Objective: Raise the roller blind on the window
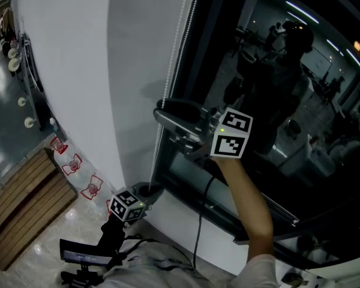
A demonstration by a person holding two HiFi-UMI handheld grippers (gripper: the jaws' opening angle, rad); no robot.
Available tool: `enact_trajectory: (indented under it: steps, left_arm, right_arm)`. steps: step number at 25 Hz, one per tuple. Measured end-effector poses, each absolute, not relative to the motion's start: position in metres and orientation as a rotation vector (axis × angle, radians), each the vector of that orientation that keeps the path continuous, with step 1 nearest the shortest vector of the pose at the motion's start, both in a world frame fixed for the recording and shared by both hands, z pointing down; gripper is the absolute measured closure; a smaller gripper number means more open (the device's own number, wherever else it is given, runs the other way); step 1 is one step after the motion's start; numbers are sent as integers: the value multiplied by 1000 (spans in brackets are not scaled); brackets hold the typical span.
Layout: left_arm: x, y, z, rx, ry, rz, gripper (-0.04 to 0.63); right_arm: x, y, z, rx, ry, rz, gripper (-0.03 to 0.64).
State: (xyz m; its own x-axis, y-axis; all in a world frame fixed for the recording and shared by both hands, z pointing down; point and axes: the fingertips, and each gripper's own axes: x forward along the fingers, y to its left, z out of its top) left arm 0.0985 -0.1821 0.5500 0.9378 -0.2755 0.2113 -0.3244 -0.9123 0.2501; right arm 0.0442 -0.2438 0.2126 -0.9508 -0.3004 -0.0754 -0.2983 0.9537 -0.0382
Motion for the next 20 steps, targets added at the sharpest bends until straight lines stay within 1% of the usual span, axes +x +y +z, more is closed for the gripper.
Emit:
enact_trajectory:
  steps: [8,20]
  left_arm:
    - [97,-187,528,2794,-443,245,597]
    - [91,-181,571,2825,-455,240,597]
  right_arm:
    - [46,-263,114,-453,3008,56,523]
    - [36,-246,94,-441,2981,203,541]
